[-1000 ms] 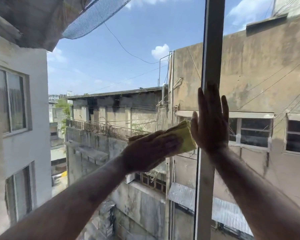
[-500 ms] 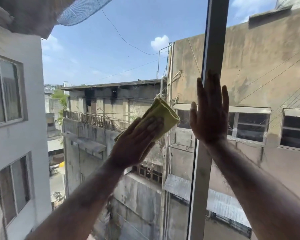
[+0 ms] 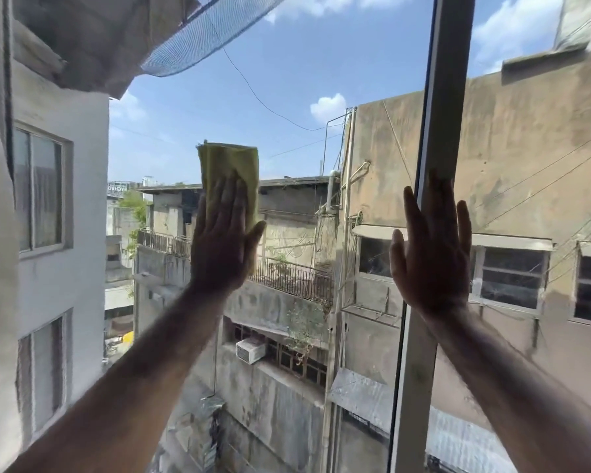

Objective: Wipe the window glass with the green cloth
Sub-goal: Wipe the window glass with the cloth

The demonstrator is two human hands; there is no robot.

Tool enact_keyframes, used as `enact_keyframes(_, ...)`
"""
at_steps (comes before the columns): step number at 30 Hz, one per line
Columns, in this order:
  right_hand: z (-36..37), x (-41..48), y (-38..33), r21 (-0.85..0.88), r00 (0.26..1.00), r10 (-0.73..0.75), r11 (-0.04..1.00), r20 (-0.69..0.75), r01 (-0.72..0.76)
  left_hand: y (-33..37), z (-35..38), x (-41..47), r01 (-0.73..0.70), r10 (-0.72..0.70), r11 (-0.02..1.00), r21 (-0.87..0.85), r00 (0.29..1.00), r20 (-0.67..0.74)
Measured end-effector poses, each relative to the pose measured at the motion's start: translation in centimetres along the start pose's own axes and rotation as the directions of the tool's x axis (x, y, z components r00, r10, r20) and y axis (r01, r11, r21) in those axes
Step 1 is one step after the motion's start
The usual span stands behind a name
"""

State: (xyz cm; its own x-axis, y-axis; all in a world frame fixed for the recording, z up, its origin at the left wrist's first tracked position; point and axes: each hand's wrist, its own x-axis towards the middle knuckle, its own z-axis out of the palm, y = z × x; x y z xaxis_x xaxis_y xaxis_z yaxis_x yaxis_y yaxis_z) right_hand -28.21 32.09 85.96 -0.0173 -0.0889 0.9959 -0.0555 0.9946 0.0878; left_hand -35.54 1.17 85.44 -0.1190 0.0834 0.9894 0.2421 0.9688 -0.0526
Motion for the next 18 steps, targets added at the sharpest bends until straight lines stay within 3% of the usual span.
enact_keyframes(1, 0.1, 0.0, 0.1, -0.001, 1.0, -0.005, 1.0, 0.0, 0.005, 0.8, 0.0, 0.3, 0.078, -0.078, 0.997, -0.003, 0.997, 0.001)
enact_keyframes(2, 0.2, 0.0, 0.1, -0.004, 1.0, -0.011, 1.0, -0.001, 0.011, 1.9, 0.2, 0.1, 0.013, -0.013, 1.0, 0.01, 1.0, 0.018)
enact_keyframes(3, 0.3, 0.1, 0.2, -0.01, 1.0, -0.014, 1.0, -0.005, 0.014, 2.8, 0.5, -0.4, -0.191, 0.19, 0.981, 0.021, 0.98, 0.057)
enact_keyframes(4, 0.3, 0.0, 0.3, -0.014, 1.0, -0.015, 1.0, -0.01, 0.014, 3.2, 0.7, -1.2, -0.453, 0.449, 0.891, 0.016, 0.887, 0.109)
enact_keyframes(5, 0.4, 0.0, 0.3, -0.013, 1.0, -0.016, 1.0, -0.016, 0.016, 2.9, 0.6, -1.5, -0.657, 0.648, 0.754, 0.002, 0.744, 0.163)
enact_keyframes(6, 0.5, 0.0, 0.3, -0.015, 1.0, -0.02, 1.0, -0.02, 0.02, 2.0, 0.4, -1.1, -0.762, 0.747, 0.648, 0.009, 0.638, 0.189)
enact_keyframes(7, 0.6, 0.0, 0.4, -0.019, 0.999, -0.023, 1.0, -0.025, 0.022, 1.0, 0.3, -0.4, -0.765, 0.751, 0.643, 0.031, 0.638, 0.169)
enact_keyframes(8, 0.7, 0.0, 0.5, -0.019, 0.999, -0.025, 1.0, -0.032, 0.024, 0.2, 0.1, 0.6, -0.671, 0.662, 0.74, 0.052, 0.739, 0.123)
enact_keyframes(9, 0.8, 0.0, 0.6, -0.016, 0.999, -0.025, 1.0, -0.037, 0.024, -0.2, -0.2, 1.6, -0.467, 0.464, 0.883, 0.054, 0.884, 0.056)
enact_keyframes(10, 0.8, -0.1, 0.6, -0.012, 0.999, -0.021, 1.0, -0.04, 0.021, -0.2, -0.7, 2.4, -0.186, 0.186, 0.982, 0.033, 0.982, 0.007)
enact_keyframes(11, 0.9, -0.1, 0.6, -0.011, 0.999, -0.018, 1.0, -0.04, 0.017, 0.3, -0.8, 3.1, 0.049, -0.049, 0.999, -0.004, 0.998, -0.026)
enact_keyframes(12, 1.0, -0.1, 0.6, -0.01, 0.999, -0.016, 1.0, -0.037, 0.015, 1.1, -0.8, 3.4, 0.168, -0.17, 0.985, -0.039, 0.985, -0.04)
enact_keyframes(13, 1.1, -0.1, 0.6, -0.01, 0.999, -0.017, 1.0, -0.035, 0.016, 2.0, -0.7, 3.4, 0.154, -0.157, 0.987, -0.05, 0.987, -0.045)
enact_keyframes(15, 1.2, 0.0, 0.7, -0.017, 0.999, -0.019, 1.0, -0.033, 0.019, 2.5, -0.2, 2.4, -0.205, 0.205, 0.979, -0.02, 0.979, 0.019)
enact_keyframes(16, 1.2, 0.0, 0.7, -0.015, 0.999, -0.02, 1.0, -0.032, 0.02, 1.7, -0.4, 2.0, -0.406, 0.405, 0.914, -0.004, 0.912, 0.07)
enact_keyframes(17, 1.2, -0.1, 0.7, -0.013, 0.999, -0.019, 1.0, -0.029, 0.019, 0.4, -0.6, 2.2, -0.519, 0.515, 0.855, 0.013, 0.852, 0.092)
enact_keyframes(18, 1.2, -0.1, 0.7, -0.012, 0.999, -0.016, 1.0, -0.028, 0.015, -1.0, -0.9, 2.8, -0.529, 0.525, 0.848, 0.029, 0.847, 0.088)
